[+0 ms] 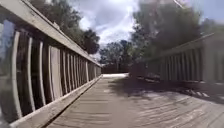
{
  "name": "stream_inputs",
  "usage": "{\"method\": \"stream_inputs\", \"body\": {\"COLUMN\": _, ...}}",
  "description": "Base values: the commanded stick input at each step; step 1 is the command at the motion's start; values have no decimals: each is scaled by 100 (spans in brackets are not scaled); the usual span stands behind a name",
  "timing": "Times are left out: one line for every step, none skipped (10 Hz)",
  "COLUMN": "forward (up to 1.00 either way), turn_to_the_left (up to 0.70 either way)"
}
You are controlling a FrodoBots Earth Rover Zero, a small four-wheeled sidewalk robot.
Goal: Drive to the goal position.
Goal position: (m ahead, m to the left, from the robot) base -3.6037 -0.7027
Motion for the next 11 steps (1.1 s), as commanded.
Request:
{"method": "stream_inputs", "body": {"forward": 0, "turn_to_the_left": -70}}
{"method": "stream_inputs", "body": {"forward": 0, "turn_to_the_left": -70}}
{"method": "stream_inputs", "body": {"forward": 0, "turn_to_the_left": -70}}
{"method": "stream_inputs", "body": {"forward": 0, "turn_to_the_left": -70}}
{"method": "stream_inputs", "body": {"forward": 0, "turn_to_the_left": -70}}
{"method": "stream_inputs", "body": {"forward": 0, "turn_to_the_left": -70}}
{"method": "stream_inputs", "body": {"forward": 0, "turn_to_the_left": -70}}
{"method": "stream_inputs", "body": {"forward": 0, "turn_to_the_left": -70}}
{"method": "stream_inputs", "body": {"forward": 0, "turn_to_the_left": -70}}
{"method": "stream_inputs", "body": {"forward": 0, "turn_to_the_left": -70}}
{"method": "stream_inputs", "body": {"forward": 0, "turn_to_the_left": -70}}
